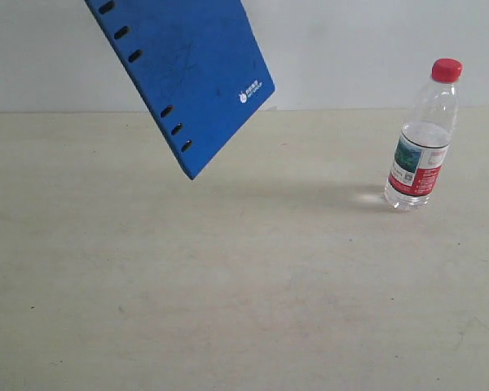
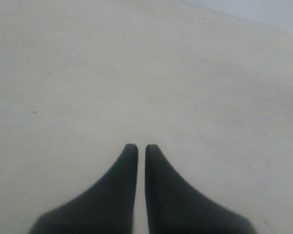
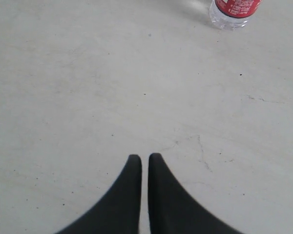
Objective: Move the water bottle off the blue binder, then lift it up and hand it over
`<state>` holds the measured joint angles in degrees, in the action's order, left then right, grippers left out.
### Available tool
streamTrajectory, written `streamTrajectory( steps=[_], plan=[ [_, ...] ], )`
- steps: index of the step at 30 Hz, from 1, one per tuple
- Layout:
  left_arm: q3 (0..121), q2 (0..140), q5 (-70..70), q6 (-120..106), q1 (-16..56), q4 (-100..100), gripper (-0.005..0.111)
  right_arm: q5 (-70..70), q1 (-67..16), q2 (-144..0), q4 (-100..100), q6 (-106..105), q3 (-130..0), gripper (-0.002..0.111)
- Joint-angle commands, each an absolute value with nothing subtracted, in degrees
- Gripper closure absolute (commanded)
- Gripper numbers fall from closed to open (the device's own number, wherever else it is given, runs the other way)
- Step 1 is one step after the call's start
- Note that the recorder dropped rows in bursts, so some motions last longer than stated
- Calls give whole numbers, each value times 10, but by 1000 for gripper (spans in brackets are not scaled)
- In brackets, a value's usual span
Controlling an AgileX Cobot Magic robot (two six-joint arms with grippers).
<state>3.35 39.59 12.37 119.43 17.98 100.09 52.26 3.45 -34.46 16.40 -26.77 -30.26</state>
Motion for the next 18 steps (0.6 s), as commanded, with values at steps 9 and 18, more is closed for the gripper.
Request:
streamTrajectory(
  steps=[9, 18],
  plan=[
    [21, 406, 129, 1204, 178, 704, 101, 521, 35, -339, 165, -269, -302, 108],
    [2, 488, 120, 1204, 178, 831, 101, 521, 35, -339, 174, -269, -302, 108]
  ],
)
